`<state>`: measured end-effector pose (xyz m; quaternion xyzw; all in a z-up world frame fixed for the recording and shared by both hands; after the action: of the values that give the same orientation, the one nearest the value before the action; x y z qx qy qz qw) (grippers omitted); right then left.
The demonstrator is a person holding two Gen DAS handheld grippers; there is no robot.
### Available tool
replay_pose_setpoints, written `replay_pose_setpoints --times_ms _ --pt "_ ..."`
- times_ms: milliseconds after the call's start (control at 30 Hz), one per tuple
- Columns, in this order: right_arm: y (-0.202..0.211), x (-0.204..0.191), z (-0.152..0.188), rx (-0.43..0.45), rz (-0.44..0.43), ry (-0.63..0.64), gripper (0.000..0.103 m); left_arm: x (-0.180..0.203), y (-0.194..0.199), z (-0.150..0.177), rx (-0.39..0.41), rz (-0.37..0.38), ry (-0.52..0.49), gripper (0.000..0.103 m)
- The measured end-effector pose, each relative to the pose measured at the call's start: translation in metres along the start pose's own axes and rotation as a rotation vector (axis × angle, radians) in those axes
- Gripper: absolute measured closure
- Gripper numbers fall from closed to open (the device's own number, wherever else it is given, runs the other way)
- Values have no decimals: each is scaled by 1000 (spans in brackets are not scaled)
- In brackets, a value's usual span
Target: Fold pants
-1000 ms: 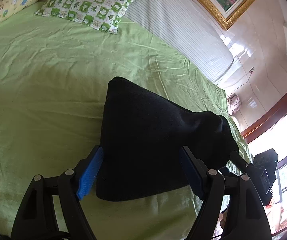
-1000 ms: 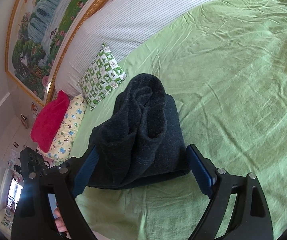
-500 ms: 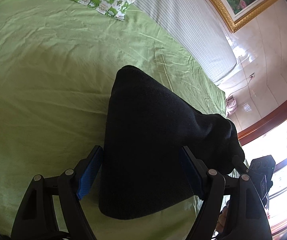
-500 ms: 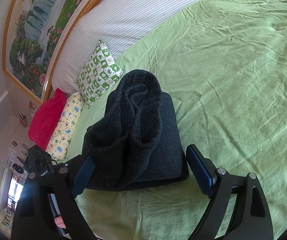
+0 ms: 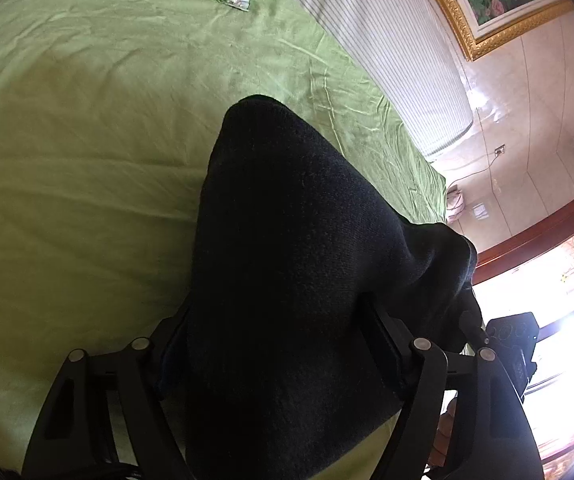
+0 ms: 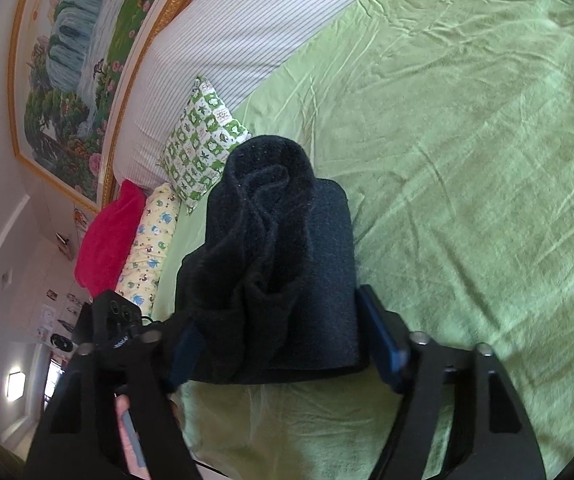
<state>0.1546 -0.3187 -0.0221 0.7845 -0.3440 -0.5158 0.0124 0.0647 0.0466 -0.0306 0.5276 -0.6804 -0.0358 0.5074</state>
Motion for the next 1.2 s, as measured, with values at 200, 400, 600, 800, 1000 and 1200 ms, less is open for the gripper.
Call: replay_pose_setpoints --times_ms 200,400,600,800,1000,1200 --pt "2 9 3 3 -32 -38 55 6 2 -2 12 35 -16 63" --pt "6 -13 4 28 -55 2 61 23 13 -5 30 46 -43 72" --pt "8 -38 4 32 -89 30 62 33 40 -11 88 28 -69 72" --pt "-8 -68 10 9 -144 72 62 30 76 -24 171 -25 -85 72" --pt "-42 -94 19 -44 -165 106 62 5 103 -34 233 -80 -55 72" --pt "-70 -110 29 -90 -194 129 62 -17 129 -42 275 -123 -40 72"
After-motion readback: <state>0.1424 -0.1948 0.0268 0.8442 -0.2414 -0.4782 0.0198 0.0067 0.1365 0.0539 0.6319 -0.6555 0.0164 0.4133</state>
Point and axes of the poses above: each gripper's, at about its wrist camera, not at the fingertips, and y roughly against the way its jaws point, x to its right, z to its underside, the point moved 2 cm from there along -y, roughly the way its jaws point, and after that the axes turned 10 degrees about x, right-handed, at the moved point
